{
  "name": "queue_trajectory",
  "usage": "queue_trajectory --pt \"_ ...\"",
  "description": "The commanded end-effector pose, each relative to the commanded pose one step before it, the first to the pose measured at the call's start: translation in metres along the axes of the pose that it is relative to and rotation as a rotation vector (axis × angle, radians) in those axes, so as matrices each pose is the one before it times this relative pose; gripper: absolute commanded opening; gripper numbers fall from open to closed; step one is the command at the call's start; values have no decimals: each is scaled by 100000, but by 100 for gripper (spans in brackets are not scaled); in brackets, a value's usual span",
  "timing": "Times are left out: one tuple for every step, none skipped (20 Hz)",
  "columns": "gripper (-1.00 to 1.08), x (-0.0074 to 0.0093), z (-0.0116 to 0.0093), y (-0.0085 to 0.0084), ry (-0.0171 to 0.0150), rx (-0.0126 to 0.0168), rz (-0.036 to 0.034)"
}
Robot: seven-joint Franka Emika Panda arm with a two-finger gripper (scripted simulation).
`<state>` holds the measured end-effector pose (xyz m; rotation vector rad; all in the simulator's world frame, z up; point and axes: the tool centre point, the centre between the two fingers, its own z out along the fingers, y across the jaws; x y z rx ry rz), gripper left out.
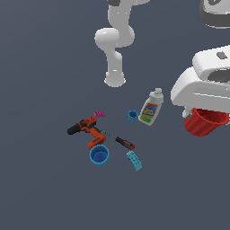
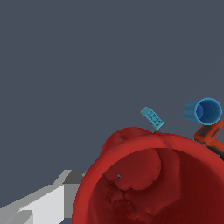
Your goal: Pick up a designated object from a clutter of objects.
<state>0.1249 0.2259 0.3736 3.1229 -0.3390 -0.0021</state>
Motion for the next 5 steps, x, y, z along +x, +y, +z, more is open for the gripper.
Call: queue_trajectory --pt "-100 87 -341 -85 152 84 13" --pt "-100 16 -24 -12 0 0 0" --pt "-100 11 1 -4 0 0 0" --pt "-100 7 25 4 0 0 0" --pt "-100 1 17 4 0 0 0"
